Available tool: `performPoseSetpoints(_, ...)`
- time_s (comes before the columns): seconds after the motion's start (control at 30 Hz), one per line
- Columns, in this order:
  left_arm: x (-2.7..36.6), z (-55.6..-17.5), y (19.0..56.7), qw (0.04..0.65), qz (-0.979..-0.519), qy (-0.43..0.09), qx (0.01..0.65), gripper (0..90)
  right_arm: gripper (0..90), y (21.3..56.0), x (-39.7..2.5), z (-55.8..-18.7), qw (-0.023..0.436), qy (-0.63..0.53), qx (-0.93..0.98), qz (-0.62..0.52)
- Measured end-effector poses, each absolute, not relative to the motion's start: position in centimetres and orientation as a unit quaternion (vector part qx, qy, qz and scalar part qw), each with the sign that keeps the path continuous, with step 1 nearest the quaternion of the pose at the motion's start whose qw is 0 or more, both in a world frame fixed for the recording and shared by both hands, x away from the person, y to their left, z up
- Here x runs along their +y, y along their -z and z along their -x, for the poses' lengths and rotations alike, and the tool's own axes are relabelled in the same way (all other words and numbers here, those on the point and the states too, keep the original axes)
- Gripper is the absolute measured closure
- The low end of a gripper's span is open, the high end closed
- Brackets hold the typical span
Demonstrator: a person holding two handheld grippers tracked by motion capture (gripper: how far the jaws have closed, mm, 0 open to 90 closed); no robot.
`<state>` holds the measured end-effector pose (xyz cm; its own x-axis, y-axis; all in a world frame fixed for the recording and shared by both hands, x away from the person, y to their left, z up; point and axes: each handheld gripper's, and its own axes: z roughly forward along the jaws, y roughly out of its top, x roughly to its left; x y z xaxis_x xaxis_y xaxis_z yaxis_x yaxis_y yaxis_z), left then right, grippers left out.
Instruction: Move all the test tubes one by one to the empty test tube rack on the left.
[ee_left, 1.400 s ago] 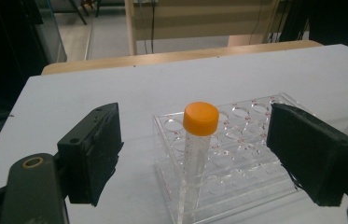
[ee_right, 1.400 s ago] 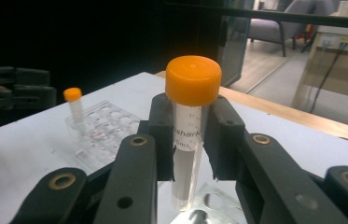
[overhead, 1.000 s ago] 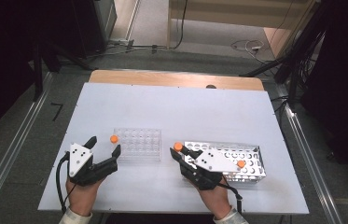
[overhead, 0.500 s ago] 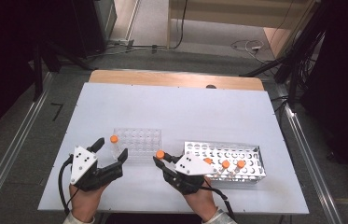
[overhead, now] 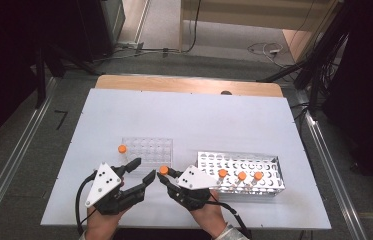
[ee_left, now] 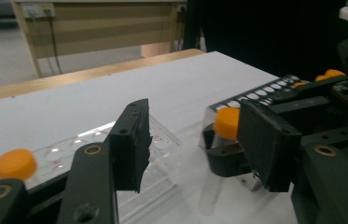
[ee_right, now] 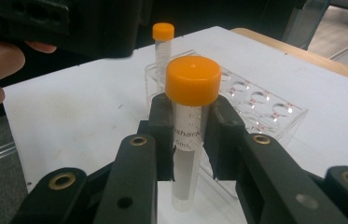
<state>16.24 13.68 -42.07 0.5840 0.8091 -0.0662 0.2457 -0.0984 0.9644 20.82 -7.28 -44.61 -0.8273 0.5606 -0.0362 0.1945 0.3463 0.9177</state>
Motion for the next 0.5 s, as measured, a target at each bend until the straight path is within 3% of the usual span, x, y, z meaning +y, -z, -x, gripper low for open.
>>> performPoseSetpoints(0.5,12.0,-16.8,43.0,0.548,-0.719,-0.224,0.364,60.3,72.0,45.0,-6.6,-20.2,0.173,-0.518,0.808,-0.221)
